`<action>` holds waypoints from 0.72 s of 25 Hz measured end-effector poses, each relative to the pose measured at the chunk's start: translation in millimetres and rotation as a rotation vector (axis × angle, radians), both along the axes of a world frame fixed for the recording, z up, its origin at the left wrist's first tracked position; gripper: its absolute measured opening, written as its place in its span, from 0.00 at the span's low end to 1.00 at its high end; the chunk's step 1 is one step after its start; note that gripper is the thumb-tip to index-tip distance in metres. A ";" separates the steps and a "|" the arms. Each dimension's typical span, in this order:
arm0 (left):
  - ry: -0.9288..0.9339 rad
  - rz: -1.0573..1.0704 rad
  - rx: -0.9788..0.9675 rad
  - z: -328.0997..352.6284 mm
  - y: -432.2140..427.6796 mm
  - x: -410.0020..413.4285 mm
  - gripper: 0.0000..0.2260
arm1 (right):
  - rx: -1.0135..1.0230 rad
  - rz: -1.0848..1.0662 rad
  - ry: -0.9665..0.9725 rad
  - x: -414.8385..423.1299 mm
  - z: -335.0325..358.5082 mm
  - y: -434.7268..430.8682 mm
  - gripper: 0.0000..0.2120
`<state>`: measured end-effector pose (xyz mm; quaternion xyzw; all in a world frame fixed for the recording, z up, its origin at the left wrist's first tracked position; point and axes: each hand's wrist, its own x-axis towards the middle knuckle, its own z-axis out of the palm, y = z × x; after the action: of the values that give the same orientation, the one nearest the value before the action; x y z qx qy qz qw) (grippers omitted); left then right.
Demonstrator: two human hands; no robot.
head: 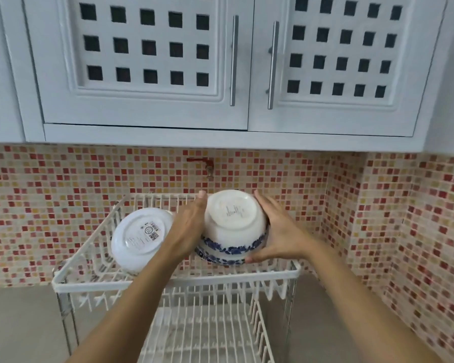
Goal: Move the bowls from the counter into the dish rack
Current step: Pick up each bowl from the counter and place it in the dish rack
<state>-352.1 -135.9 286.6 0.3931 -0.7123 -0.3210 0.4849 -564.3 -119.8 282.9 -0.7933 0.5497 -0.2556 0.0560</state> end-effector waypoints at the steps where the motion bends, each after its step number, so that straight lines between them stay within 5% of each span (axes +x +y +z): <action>1: -0.022 0.007 -0.025 -3.1 -1.0 -1.1 0.30 | -0.007 0.014 0.017 0.6 -2.5 -1.0 0.68; 4: -0.096 0.085 -0.061 -13.1 -9.3 -1.8 0.36 | -0.026 0.024 0.044 2.1 -12.4 -10.0 0.69; 18: -0.165 0.101 -0.043 -24.7 -6.3 0.1 0.26 | 0.006 0.041 0.193 6.3 -15.8 -9.0 0.68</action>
<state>-352.1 -142.2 261.9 0.4431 -0.7358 -0.2471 0.4485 -558.1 -128.8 267.1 -0.8252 0.5369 -0.1752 0.0103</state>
